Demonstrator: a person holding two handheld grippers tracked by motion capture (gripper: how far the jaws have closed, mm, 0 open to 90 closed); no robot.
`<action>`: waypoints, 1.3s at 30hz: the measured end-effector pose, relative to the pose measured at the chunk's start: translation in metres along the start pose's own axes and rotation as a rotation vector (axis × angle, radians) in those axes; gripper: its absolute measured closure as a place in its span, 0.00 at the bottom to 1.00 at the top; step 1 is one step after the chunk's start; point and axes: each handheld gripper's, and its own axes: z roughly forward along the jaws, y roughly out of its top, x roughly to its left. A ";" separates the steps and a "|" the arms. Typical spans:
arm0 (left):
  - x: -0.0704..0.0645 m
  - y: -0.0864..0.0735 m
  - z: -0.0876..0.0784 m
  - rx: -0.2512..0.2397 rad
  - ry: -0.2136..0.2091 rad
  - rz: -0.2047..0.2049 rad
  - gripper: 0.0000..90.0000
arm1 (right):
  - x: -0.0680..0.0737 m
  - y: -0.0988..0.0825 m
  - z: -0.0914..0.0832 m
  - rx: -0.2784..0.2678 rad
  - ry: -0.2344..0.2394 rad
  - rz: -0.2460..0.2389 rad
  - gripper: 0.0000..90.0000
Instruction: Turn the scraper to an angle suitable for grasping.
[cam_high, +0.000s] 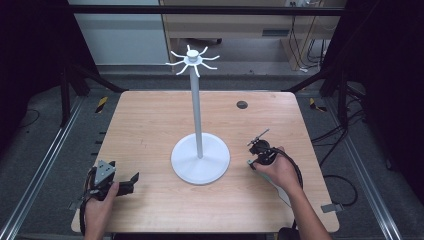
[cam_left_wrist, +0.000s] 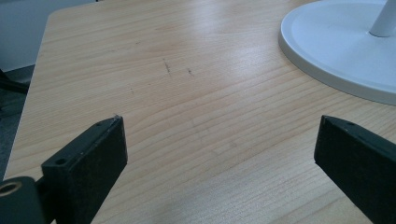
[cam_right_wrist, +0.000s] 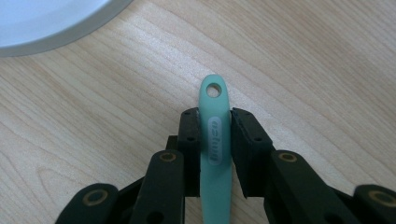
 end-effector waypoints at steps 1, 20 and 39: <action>0.000 0.000 0.000 0.000 0.000 0.000 0.02 | 0.000 0.000 -0.001 -0.006 0.003 0.005 0.83; -0.001 0.000 0.000 0.004 -0.001 0.004 0.02 | -0.010 -0.009 -0.036 -0.169 -0.004 0.059 0.83; -0.001 0.000 0.000 0.005 -0.001 0.004 0.02 | -0.006 0.001 -0.069 -0.273 -0.023 0.039 0.83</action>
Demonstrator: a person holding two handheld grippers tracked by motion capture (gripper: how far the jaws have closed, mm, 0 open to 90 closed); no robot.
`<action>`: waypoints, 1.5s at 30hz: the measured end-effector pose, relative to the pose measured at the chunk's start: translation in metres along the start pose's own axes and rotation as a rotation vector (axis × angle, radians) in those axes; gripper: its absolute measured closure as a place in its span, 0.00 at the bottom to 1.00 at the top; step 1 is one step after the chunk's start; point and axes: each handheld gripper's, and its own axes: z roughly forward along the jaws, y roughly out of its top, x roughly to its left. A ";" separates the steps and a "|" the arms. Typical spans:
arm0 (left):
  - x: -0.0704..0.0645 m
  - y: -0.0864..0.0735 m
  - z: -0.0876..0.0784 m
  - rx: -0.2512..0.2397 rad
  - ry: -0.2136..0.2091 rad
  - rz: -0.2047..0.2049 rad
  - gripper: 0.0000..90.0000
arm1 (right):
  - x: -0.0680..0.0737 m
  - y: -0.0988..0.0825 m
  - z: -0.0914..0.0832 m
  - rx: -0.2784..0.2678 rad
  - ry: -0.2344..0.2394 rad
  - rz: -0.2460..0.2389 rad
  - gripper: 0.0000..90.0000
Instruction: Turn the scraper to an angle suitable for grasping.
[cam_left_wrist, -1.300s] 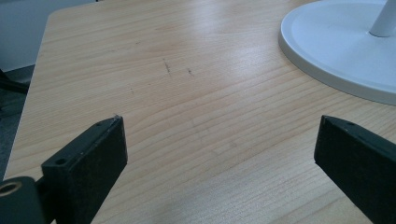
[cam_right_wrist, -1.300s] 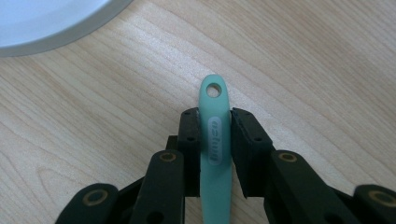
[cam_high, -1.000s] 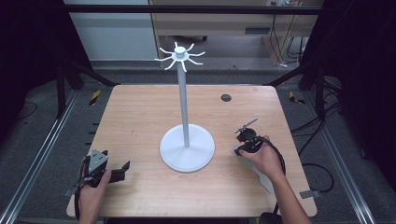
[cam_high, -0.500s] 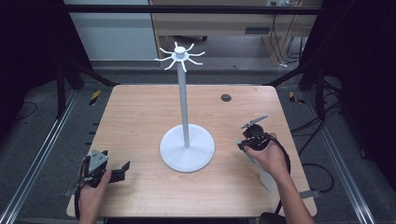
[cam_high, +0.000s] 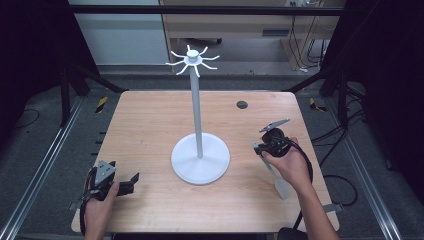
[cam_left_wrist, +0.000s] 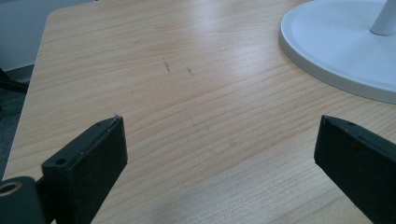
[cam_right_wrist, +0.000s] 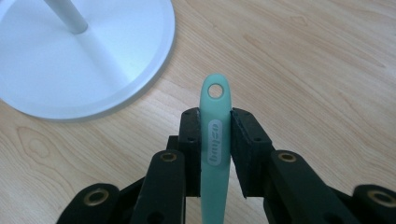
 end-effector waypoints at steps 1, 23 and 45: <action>0.000 0.000 0.000 0.000 0.000 0.000 0.02 | 0.000 0.000 -0.001 -0.006 0.002 0.000 0.83; 0.000 0.000 0.000 0.000 0.001 0.000 0.02 | 0.001 0.008 -0.025 -0.110 0.006 0.005 0.83; 0.001 0.000 0.000 0.000 0.001 0.001 0.02 | 0.012 0.030 -0.058 -0.276 -0.008 -0.023 0.83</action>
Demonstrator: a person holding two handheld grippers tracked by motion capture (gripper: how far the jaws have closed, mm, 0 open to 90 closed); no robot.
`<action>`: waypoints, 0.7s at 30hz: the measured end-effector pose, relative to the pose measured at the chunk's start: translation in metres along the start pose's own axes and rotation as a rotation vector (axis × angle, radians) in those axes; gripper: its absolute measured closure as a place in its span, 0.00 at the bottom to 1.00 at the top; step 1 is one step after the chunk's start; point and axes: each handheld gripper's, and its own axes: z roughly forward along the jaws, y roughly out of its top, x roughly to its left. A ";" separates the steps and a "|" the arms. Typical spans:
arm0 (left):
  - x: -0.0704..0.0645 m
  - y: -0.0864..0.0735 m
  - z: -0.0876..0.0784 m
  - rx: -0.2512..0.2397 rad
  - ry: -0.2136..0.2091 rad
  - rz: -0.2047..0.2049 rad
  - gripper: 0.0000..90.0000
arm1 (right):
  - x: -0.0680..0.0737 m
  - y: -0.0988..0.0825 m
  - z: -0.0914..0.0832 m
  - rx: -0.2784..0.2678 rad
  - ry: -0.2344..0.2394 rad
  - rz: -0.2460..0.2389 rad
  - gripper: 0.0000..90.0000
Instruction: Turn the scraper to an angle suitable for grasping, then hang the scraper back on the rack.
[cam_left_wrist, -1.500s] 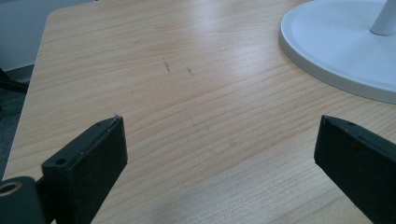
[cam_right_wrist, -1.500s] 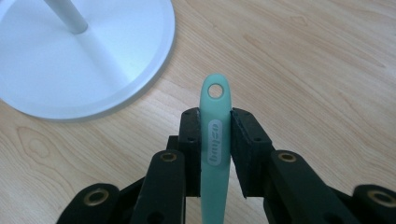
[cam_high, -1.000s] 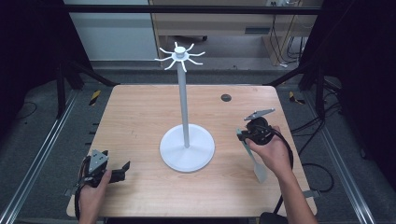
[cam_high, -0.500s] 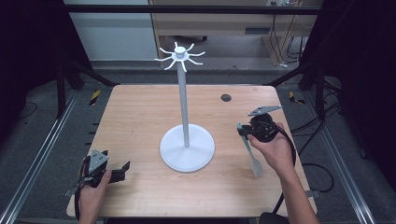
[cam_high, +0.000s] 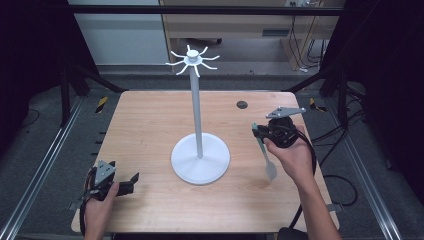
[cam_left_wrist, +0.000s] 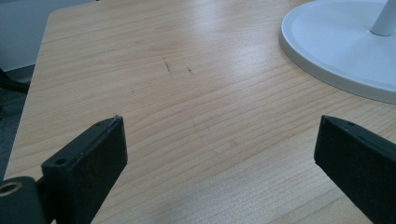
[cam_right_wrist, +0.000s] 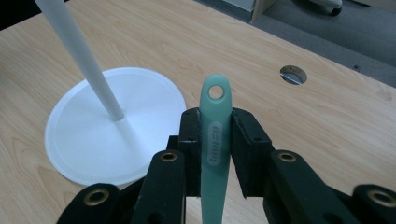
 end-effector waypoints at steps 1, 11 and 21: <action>0.000 0.000 0.000 0.000 0.000 0.000 0.02 | 0.000 0.001 0.000 -0.006 0.000 -0.002 0.83; 0.000 0.000 0.000 0.002 0.000 0.001 0.02 | 0.002 0.005 -0.001 -0.036 -0.001 0.004 0.83; 0.000 0.000 0.000 0.001 0.000 0.001 0.02 | 0.006 0.016 -0.010 -0.114 -0.001 0.006 0.83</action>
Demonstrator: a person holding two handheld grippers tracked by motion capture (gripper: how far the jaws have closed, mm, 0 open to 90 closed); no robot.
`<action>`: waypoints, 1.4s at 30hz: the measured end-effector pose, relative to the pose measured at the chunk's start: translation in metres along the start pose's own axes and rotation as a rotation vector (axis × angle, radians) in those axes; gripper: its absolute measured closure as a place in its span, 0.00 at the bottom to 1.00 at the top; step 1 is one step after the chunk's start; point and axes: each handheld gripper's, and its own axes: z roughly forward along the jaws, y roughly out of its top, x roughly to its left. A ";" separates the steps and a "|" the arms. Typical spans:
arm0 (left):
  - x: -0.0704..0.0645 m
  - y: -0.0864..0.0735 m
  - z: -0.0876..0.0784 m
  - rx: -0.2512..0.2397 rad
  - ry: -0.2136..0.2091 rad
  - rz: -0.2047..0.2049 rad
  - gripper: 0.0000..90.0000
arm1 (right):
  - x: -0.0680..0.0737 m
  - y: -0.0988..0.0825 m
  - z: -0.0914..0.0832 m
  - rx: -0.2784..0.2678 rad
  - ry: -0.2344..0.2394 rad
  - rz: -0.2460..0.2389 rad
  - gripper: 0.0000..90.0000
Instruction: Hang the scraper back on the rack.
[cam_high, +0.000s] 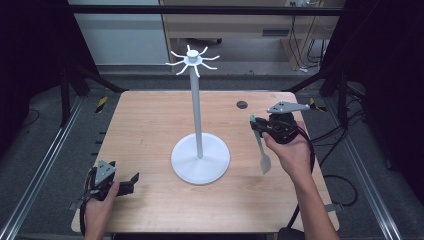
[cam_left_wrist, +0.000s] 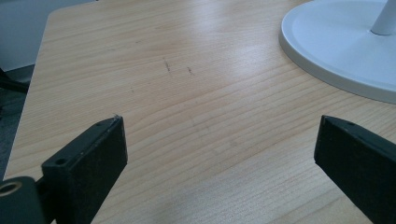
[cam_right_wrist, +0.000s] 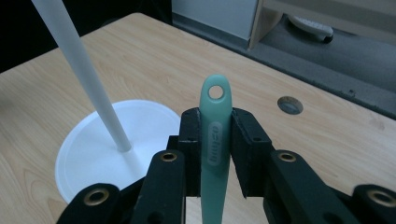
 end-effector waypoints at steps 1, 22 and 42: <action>0.000 0.000 0.000 0.000 0.000 0.000 0.02 | 0.001 0.002 -0.001 -0.010 -0.002 0.003 0.83; 0.000 0.000 0.000 -0.003 0.001 -0.003 0.02 | 0.018 0.031 -0.011 -0.136 0.026 -0.002 0.83; 0.000 0.000 0.000 0.001 -0.001 -0.002 0.02 | 0.034 0.060 -0.017 -0.203 0.043 -0.031 0.83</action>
